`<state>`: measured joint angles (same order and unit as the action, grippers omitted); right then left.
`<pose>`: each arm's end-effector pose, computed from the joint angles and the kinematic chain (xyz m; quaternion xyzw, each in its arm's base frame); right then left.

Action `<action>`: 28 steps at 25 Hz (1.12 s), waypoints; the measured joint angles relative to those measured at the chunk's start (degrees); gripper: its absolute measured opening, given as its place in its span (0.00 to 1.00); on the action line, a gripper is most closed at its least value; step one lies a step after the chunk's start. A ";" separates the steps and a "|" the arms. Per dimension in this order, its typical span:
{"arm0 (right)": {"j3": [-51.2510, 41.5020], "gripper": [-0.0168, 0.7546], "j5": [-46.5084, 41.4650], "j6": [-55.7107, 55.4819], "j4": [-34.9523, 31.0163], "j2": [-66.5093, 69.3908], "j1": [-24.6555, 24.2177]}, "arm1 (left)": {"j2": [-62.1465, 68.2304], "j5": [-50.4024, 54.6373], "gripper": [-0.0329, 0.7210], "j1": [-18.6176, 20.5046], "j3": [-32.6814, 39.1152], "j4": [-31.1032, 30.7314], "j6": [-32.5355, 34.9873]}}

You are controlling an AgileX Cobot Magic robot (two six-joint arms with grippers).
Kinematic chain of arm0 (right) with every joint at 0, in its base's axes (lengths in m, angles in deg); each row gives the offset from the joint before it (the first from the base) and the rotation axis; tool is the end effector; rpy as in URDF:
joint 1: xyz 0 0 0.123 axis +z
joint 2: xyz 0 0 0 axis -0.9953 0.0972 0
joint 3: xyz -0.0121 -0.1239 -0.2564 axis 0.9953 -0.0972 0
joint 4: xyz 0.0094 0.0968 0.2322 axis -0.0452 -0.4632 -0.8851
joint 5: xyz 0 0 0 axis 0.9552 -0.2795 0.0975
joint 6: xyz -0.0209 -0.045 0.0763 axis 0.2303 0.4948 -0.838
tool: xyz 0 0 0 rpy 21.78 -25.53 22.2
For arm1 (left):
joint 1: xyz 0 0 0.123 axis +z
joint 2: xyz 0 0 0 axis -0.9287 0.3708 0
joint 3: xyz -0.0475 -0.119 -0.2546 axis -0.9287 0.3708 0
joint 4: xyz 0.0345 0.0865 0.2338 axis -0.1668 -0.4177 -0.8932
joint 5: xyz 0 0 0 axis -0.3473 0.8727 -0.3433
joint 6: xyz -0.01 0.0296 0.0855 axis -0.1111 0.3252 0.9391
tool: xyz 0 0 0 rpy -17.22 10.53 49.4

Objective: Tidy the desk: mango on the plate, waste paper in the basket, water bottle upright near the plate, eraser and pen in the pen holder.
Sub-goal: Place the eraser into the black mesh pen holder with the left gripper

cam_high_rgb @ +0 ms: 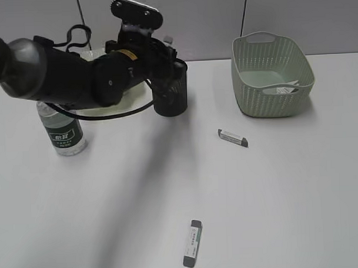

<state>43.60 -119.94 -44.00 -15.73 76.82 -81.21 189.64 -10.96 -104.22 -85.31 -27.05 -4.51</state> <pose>0.0081 0.0055 0.2799 -0.0556 0.8683 0.0278 0.4922 0.3810 -0.2564 0.1813 0.2224 0.7597 -0.0942 0.6038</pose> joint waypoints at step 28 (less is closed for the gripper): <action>0.00 0.64 0.12 -0.31 0.00 0.00 0.00 | 9.13 -0.12 0.23 0.10 -8.20 -2.50 -3.33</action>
<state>43.60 -119.83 -44.31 -15.73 76.82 -81.21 198.77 -11.08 -104.12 -93.51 -29.55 -7.84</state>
